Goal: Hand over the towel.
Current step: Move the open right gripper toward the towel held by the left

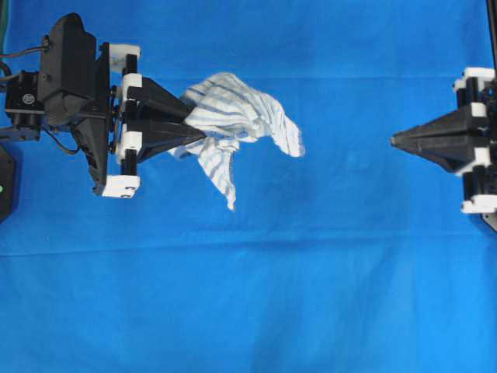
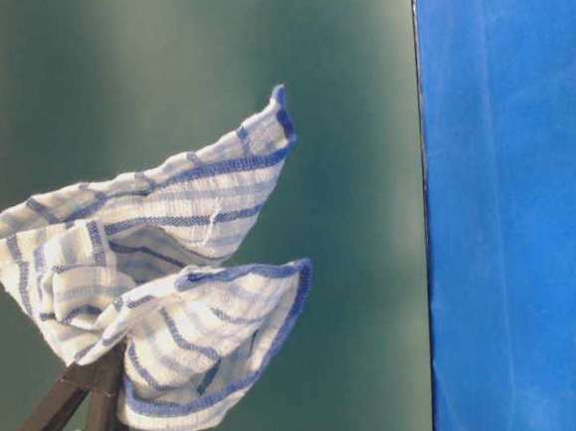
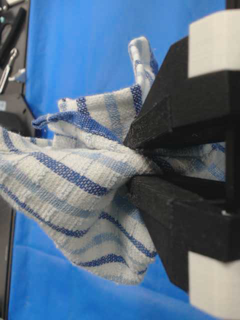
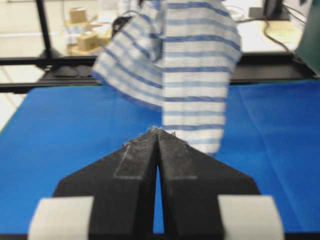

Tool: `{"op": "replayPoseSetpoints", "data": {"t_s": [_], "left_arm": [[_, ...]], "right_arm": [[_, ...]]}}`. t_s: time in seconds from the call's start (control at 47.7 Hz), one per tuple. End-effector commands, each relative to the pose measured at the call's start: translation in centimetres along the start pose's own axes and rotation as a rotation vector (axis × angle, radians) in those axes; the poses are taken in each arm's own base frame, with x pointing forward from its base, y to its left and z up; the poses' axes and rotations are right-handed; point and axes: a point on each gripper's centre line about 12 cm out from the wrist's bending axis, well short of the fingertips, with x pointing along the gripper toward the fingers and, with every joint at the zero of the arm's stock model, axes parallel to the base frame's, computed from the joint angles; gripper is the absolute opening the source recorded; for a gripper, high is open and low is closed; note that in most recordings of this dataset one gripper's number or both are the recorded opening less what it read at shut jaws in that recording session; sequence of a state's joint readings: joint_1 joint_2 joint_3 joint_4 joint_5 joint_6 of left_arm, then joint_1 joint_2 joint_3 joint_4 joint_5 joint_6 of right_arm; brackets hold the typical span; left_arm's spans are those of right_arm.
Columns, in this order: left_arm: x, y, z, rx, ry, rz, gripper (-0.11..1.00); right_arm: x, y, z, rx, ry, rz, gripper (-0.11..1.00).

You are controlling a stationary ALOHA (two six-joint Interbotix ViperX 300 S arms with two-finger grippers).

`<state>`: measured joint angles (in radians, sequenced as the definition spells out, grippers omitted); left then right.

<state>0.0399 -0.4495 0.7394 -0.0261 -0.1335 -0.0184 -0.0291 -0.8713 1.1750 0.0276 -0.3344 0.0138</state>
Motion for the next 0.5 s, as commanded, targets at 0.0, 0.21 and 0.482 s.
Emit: {"op": "replayPoseSetpoints", "data": {"t_s": [0.0, 0.21, 0.482], "left_arm": [[-0.2, -0.1, 1.0, 0.002, -0.034, -0.003, 0.11], [-0.2, -0.1, 1.0, 0.002, -0.034, -0.004, 0.11], [-0.2, -0.1, 1.0, 0.002, -0.032, -0.003, 0.11]], "right_arm": [[1.0, -0.5, 1.2, 0.022, -0.047, -0.027, 0.00], [4.0, -0.8, 0.4, 0.029, 0.003, -0.041, 0.18], [10.4, -0.9, 0.4, 0.026, 0.027, -0.046, 0.71]]}}
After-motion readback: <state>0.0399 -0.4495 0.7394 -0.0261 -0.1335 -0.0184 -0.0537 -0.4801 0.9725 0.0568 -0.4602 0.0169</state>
